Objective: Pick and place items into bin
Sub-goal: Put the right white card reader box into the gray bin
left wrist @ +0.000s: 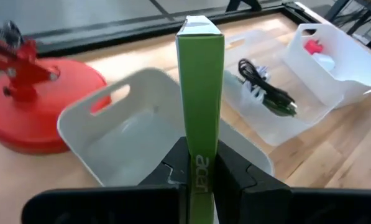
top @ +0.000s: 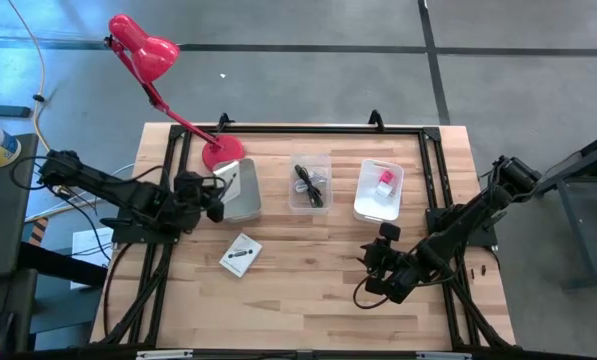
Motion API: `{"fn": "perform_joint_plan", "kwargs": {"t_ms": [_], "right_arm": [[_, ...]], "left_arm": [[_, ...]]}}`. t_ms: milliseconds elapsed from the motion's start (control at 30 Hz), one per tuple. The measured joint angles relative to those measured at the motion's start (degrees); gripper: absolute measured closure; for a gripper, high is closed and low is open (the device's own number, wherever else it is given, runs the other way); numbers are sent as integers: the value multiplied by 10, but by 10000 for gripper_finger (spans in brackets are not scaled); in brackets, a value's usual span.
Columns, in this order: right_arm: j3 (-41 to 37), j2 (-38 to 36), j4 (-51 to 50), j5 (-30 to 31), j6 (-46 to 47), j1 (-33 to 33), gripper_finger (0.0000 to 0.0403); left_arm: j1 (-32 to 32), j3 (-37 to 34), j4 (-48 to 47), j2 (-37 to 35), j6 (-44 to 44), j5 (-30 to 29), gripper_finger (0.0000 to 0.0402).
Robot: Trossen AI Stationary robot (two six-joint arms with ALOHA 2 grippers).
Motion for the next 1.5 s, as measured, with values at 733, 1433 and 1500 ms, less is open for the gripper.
{"fn": "perform_joint_plan", "kwargs": {"t_ms": [733, 1433, 1500], "right_arm": [[0, 0, 19, 2, -13, 0, 261], [0, 0, 6, 16, -10, 29, 261], [0, 0, 6, 16, -10, 29, 261]], "left_arm": [[63, -27, 46, 27, -75, 55, 383], [181, -26, 121, 105, -14, 199, 343], [190, -26, 120, 108, -14, 215, 336]]}}
